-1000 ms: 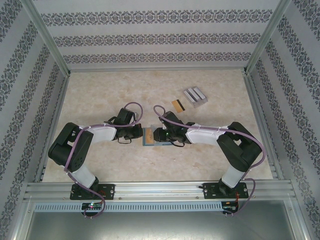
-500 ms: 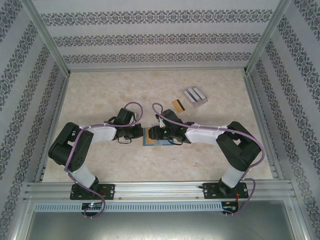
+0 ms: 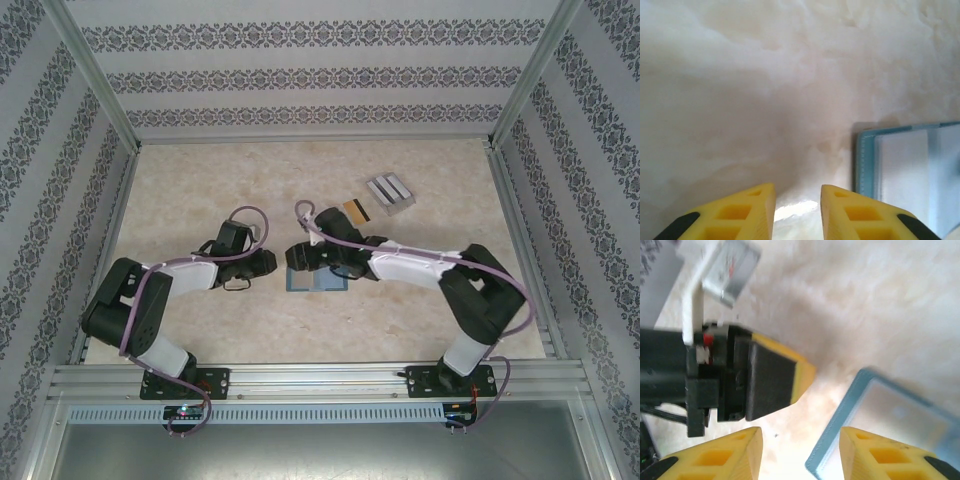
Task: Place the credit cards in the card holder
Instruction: Flip over the card slot in the card holder, then pick up the credit card from the storage box.
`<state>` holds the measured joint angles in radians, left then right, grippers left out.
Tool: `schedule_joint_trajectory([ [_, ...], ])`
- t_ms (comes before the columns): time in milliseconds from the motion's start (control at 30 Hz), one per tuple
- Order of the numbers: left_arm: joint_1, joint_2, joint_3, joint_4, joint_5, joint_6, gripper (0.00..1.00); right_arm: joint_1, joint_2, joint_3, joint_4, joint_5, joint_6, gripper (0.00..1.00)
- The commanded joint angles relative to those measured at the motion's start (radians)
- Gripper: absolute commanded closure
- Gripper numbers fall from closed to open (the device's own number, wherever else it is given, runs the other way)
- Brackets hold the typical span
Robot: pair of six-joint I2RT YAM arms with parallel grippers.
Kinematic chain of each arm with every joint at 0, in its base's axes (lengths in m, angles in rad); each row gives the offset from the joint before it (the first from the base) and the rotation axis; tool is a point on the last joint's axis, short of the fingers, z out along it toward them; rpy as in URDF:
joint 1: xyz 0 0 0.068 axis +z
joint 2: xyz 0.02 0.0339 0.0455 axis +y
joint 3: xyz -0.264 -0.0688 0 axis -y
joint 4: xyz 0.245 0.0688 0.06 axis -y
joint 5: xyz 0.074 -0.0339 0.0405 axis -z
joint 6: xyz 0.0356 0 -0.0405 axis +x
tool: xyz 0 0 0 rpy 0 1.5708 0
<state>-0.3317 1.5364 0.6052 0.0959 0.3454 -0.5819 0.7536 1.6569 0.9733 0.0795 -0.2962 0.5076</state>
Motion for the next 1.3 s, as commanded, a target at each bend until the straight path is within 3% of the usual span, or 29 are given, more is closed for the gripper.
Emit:
schedule_joint_trajectory([
  [0,0.01,-0.063,-0.026,-0.013,-0.103,-0.009,0.67,-0.065,-0.1,0.016,-0.077,0.112,-0.11,0.55],
  [233,0.006,-0.167,-0.077,0.055,-0.11,0.039,0.48,-0.284,-0.128,0.118,-0.281,0.25,-0.266,0.54],
  [333,0.0,-0.223,-0.105,0.079,-0.137,0.07,0.38,-0.335,-0.079,0.197,-0.358,0.385,-0.348,0.52],
  [400,-0.007,-0.256,-0.119,0.087,-0.159,0.093,0.33,-0.369,-0.034,0.246,-0.378,0.438,-0.409,0.47],
  [500,-0.009,-0.3,-0.146,0.109,-0.188,0.111,0.29,-0.42,0.062,0.348,-0.424,0.413,-0.513,0.35],
  [600,-0.011,-0.318,-0.161,0.132,-0.187,0.117,0.27,-0.447,0.166,0.462,-0.498,0.375,-0.598,0.29],
  [833,-0.013,-0.33,-0.181,0.163,-0.201,0.139,0.25,-0.459,0.336,0.657,-0.641,0.392,-0.726,0.26],
  [933,-0.012,-0.332,-0.178,0.149,-0.213,0.151,0.24,-0.468,0.389,0.717,-0.689,0.484,-0.755,0.26],
  [1033,-0.013,-0.32,-0.17,0.145,-0.22,0.157,0.23,-0.471,0.414,0.731,-0.693,0.575,-0.78,0.28],
  [1267,-0.013,-0.312,-0.167,0.148,-0.209,0.157,0.23,-0.482,0.411,0.703,-0.666,0.61,-0.782,0.34],
])
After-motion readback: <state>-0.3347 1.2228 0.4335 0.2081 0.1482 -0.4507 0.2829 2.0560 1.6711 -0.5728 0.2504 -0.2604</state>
